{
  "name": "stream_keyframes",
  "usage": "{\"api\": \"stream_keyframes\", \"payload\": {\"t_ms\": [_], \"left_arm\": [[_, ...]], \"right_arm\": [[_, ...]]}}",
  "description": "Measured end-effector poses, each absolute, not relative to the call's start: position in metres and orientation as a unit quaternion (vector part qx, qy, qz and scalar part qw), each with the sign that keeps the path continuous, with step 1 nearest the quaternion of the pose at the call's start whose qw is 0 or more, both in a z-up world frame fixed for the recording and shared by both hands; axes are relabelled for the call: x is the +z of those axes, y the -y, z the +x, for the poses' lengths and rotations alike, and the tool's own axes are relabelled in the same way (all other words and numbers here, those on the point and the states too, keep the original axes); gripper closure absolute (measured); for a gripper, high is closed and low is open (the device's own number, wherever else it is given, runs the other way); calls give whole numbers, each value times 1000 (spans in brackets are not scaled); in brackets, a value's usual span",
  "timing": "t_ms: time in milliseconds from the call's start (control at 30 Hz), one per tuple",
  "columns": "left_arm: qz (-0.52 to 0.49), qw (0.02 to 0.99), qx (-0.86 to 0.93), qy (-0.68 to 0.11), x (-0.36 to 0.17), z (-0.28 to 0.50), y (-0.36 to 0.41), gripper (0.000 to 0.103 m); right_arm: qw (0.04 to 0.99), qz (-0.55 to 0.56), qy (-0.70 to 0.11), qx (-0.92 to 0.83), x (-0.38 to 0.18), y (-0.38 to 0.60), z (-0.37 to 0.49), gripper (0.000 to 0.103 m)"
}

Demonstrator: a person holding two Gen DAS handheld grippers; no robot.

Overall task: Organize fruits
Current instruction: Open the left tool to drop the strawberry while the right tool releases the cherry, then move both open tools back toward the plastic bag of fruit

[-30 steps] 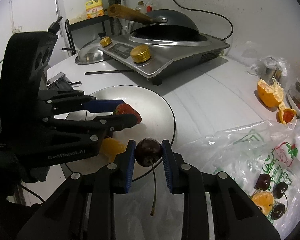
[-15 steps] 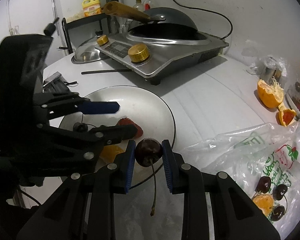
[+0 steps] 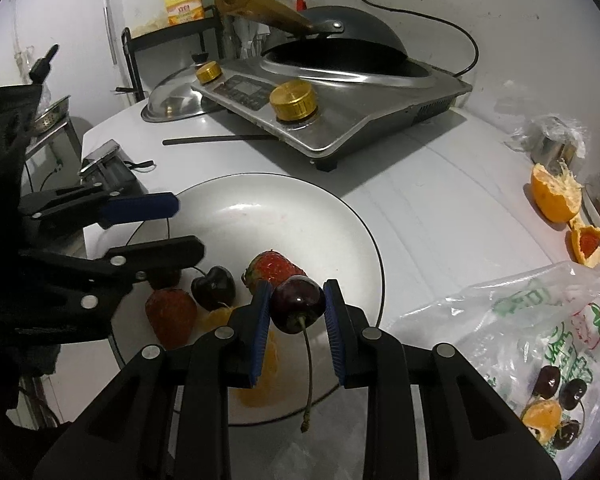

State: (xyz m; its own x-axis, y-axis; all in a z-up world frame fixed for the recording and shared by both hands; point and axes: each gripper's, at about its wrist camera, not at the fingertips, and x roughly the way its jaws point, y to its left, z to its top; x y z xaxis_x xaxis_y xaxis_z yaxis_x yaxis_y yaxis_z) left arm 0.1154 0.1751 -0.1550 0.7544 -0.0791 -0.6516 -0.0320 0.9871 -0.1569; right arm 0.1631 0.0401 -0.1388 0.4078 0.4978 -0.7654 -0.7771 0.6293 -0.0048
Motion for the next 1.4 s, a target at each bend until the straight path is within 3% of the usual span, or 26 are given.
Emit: {"api": "stream_keyframes", "payload": {"t_ms": [1033,1100,1167,1400], "left_arm": [[-77,940,-10,-333,-140,90,-162,49],[-76,940,-12,-331,-137,88,-158,48],[-76,942,-13,-327,-134,85,-153,36],[-66,945,-16,-320,-123,77,-135,35]], "right_arm": [[835,-170,-365,375,-119,-21,146,73],[837,-168,-362,374,-115,-17,142,73],[840,-170,-357,371,-111,-12,138,73],[848,-160,-346,367,-101,8,128,73]]}}
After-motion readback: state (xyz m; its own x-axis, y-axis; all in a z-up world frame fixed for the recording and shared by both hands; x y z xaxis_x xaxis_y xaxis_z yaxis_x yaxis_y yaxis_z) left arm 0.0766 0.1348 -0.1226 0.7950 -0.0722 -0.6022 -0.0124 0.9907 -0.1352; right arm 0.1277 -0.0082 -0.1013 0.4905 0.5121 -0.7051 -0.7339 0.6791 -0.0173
